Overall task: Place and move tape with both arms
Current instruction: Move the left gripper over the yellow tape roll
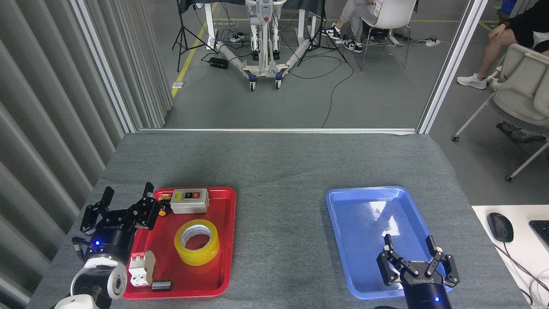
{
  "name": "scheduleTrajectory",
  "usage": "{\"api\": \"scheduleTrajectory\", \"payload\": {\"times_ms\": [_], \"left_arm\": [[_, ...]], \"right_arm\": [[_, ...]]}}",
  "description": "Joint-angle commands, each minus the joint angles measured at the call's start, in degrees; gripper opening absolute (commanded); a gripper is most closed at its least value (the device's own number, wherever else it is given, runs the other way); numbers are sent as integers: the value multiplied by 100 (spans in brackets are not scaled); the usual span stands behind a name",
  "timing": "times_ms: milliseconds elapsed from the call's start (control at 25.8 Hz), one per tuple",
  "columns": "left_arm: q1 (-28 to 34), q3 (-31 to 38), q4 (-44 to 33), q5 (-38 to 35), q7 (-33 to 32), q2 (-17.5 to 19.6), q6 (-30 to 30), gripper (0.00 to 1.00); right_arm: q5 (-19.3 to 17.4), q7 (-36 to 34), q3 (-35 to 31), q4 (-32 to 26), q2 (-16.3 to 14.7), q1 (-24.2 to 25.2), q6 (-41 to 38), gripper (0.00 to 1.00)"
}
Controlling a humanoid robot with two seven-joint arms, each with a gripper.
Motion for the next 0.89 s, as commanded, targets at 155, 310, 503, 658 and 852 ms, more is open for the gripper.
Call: {"api": "scheduleTrajectory", "payload": {"times_ms": [155, 310, 503, 658, 852], "left_arm": [[-132, -344, 25, 15, -883, 40, -1, 100], [-211, -336, -19, 103, -2746, 14, -10, 100], [-474, -344, 43, 1254, -3845, 67, 25, 100], [-676, -353, 333, 1668, -3933, 198, 78, 100], [-553, -362, 350, 1668, -4004, 480, 78, 100]], "right_arm": [[1, -2, -5, 7, -3, 5, 20, 100], [1, -2, -5, 7, -3, 31, 20, 100], [1, 7, -5, 7, -3, 40, 20, 100], [1, 7, -5, 16, -3, 40, 20, 100], [1, 7, -5, 34, -12, 102, 20, 100]]}}
